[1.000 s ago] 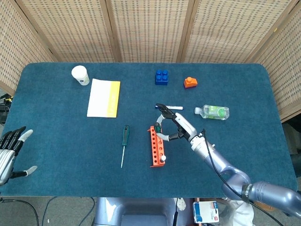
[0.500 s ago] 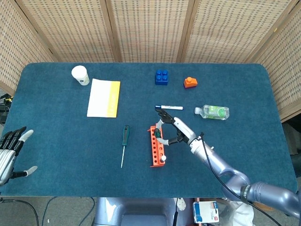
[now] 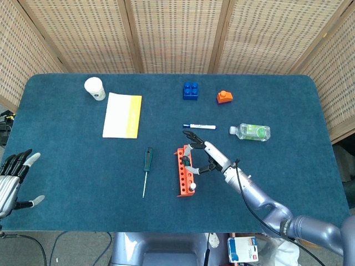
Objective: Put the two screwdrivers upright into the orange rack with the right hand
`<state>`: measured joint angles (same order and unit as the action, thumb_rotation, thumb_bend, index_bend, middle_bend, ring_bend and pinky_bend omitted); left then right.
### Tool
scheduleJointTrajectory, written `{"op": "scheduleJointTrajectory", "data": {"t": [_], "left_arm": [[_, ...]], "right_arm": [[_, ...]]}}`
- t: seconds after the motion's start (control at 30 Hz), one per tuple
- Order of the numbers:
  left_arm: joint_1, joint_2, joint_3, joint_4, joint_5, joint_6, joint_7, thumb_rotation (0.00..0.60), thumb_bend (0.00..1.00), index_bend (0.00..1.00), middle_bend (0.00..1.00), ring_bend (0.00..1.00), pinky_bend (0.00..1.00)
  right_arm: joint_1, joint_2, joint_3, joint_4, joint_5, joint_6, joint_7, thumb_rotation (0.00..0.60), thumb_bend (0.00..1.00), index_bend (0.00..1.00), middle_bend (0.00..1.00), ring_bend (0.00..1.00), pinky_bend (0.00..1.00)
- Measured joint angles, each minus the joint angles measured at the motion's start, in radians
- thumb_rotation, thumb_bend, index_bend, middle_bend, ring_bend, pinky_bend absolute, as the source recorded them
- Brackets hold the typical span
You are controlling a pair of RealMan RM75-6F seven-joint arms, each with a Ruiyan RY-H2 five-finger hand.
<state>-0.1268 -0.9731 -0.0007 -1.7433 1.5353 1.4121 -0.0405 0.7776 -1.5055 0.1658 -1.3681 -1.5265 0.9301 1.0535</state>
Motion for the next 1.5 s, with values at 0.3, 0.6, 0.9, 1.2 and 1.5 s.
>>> {"op": "scheduleJointTrajectory", "data": {"t": [0.3,0.6,0.9,1.2,1.5], "left_arm": [[-0.006,-0.006,-0.002,-0.001,-0.013,-0.014,0.014,0.6,0.0,0.0,0.0,0.0,0.0],[-0.012,-0.014,-0.006,-0.003,-0.03,-0.028,0.037,0.6,0.0,0.0,0.0,0.0,0.0],[-0.02,-0.022,-0.01,-0.005,-0.052,-0.047,0.061,0.6,0.0,0.0,0.0,0.0,0.0],[-0.025,-0.025,-0.013,-0.007,-0.065,-0.057,0.07,0.6,0.0,0.0,0.0,0.0,0.0],[-0.027,-0.026,-0.014,-0.007,-0.072,-0.061,0.074,0.6,0.0,0.0,0.0,0.0,0.0]], "right_arm": [[0.003,-0.02,-0.022,0.055,-0.018,0.013,0.092,0.6,0.43,0.67,0.0,0.0,0.0],[0.013,-0.049,-0.057,0.127,-0.054,0.027,0.214,0.6,0.43,0.67,0.0,0.0,0.0],[0.026,-0.096,-0.087,0.227,-0.084,0.061,0.331,0.6,0.43,0.67,0.0,0.0,0.0],[0.034,-0.136,-0.115,0.297,-0.109,0.103,0.402,0.6,0.43,0.67,0.0,0.0,0.0],[0.038,-0.168,-0.135,0.343,-0.111,0.113,0.38,0.6,0.43,0.67,0.0,0.0,0.0]]}}
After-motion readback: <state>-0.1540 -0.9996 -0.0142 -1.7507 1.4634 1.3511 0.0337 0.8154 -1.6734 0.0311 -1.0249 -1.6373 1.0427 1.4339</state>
